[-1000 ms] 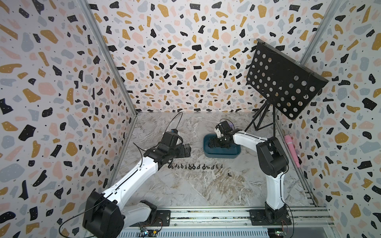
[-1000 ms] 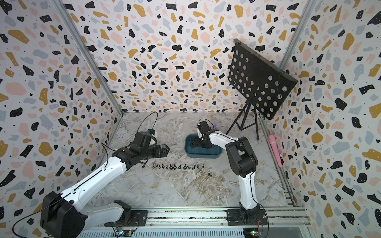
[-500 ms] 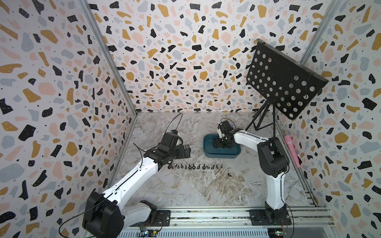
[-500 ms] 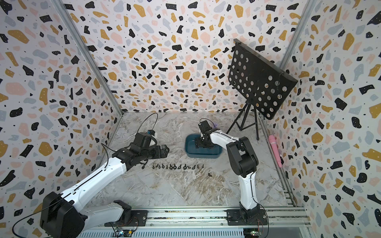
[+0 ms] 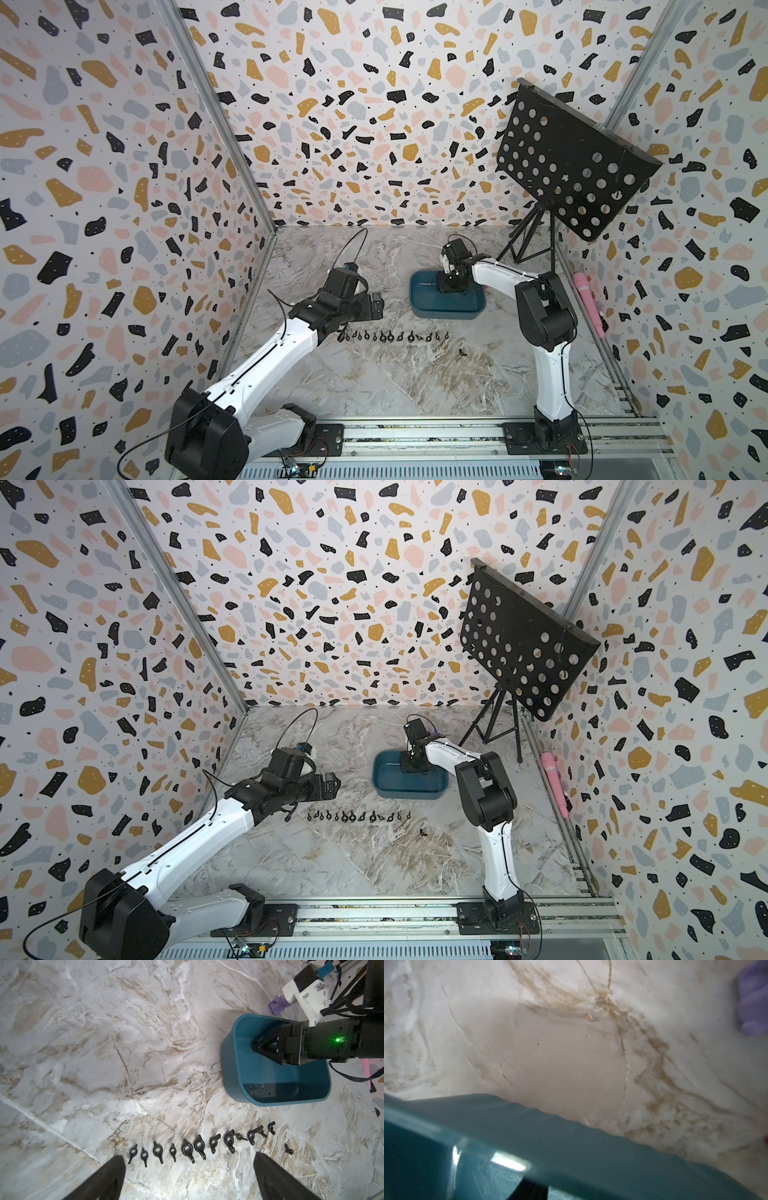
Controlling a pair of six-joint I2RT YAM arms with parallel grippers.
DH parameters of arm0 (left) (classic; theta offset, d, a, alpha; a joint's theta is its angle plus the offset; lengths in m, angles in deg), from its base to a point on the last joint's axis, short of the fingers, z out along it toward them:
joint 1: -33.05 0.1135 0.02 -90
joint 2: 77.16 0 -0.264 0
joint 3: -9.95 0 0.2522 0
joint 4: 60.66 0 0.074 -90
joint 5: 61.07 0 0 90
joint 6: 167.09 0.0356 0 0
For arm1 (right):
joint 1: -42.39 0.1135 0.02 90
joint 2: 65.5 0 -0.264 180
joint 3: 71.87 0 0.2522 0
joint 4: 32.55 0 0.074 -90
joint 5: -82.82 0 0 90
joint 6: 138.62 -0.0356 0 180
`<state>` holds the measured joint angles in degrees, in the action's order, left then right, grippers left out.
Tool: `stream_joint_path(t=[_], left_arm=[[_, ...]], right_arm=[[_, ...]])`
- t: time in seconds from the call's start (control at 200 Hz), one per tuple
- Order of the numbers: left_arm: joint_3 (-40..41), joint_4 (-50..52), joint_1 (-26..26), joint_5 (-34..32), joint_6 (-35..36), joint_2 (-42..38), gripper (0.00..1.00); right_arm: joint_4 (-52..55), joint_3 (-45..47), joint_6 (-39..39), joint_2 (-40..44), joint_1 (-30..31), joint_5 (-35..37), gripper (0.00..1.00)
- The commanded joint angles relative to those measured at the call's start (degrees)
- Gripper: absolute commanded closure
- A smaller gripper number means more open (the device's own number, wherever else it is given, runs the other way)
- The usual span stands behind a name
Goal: Take out the wing nut from the storage box
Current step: Pick up the wing nut from the storage box.
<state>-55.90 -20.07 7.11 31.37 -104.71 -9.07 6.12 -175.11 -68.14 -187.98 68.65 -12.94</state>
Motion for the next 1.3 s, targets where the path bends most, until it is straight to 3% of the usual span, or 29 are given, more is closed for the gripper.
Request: stream_joint_path(t=[0.0,0.4,0.481,0.691,0.791,1.131,1.291], left_arm=[[0.24,-0.29,0.35,-0.59,0.51,-0.68,0.00],[-0.44,0.41,0.36,-2.79,-0.14,-0.68,0.00],[-0.33,0.33,0.36,-5.08,-1.86,-0.99,0.00],[-0.26,0.04,0.34,-5.96,-1.56,-2.59,0.00],[-1.13,0.15,0.44,-4.82,-1.97,-3.06,0.05],[-7.72,-0.58,0.44,6.17,-1.73,0.00,0.22],[-10.58,-3.59,0.44,13.43,-2.61,2.33,0.37]], right_arm=[[1.19,-1.88,0.28,-0.07,-0.03,-0.39,0.63],[0.51,-0.66,-0.39,0.95,0.02,-0.75,0.90],[-0.62,0.67,-0.51,2.59,-0.03,-1.33,1.00],[-1.42,3.04,-1.71,7.43,0.02,-2.69,1.00],[-2.13,5.14,-2.57,10.85,0.02,-3.42,1.00],[-2.74,9.65,-4.49,22.09,0.10,-10.15,1.00],[-3.97,11.63,-5.99,26.47,0.63,-14.39,1.00]])
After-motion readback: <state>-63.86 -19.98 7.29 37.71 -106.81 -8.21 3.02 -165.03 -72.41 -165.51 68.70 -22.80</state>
